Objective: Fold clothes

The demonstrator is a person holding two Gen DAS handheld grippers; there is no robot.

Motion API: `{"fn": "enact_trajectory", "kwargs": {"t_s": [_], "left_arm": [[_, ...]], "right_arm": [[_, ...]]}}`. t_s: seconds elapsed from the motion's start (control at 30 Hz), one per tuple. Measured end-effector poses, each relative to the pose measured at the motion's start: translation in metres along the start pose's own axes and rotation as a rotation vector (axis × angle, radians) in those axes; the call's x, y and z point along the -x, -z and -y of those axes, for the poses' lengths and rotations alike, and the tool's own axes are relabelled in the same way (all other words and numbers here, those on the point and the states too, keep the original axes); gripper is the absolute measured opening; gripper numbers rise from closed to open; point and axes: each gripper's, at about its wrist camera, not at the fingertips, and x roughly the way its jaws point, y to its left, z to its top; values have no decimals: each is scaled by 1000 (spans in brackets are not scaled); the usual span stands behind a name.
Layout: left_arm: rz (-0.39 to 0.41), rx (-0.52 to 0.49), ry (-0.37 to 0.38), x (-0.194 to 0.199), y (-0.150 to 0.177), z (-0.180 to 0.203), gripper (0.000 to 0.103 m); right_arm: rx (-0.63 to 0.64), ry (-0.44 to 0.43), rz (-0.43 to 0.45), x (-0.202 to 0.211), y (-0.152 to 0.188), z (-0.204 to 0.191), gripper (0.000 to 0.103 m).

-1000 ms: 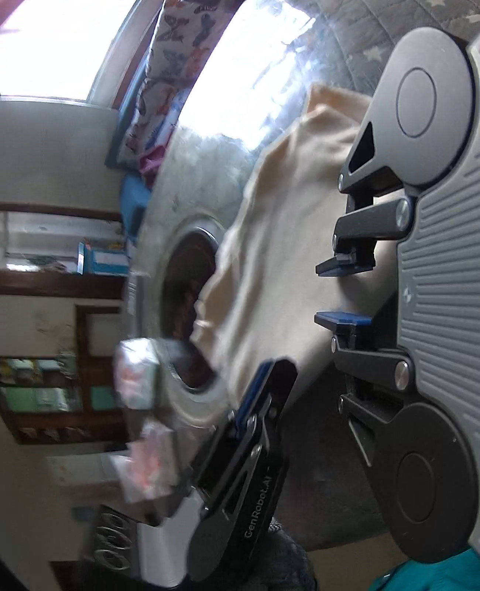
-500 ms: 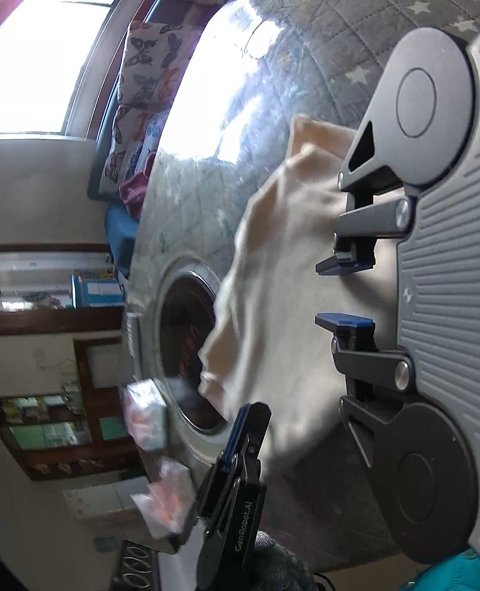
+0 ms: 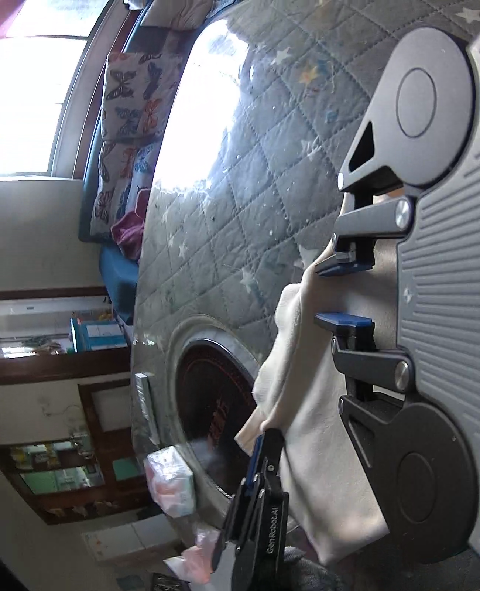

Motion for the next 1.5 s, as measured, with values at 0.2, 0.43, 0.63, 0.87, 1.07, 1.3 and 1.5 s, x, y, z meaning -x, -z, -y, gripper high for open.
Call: {"fn": "enact_trajectory", "kwargs": {"t_s": [0.2,0.43,0.63,0.87,1.07,1.3,1.5], "left_arm": [[61,7,4,23,6,7,26],[71,-58,-54,34,29,20,27],[70,-4,-78,36,37,6,30],[91,26,-75,39,39,1,31],[114,81,-162,44,40,-14,37],[91,121,-201,39,45,-23,50],[80,155,-196,40,44,-27,52]], "right_arm": [[3,-30,57,15,6,-18,31],[51,-13,54,8,22,-34,44],[37,-8,83,9,32,-31,59],[32,-44,94,8,34,-27,79],[48,-61,84,6,35,-29,91],[66,-66,73,5,35,-33,101],[73,-84,60,4,35,-34,103]]}}
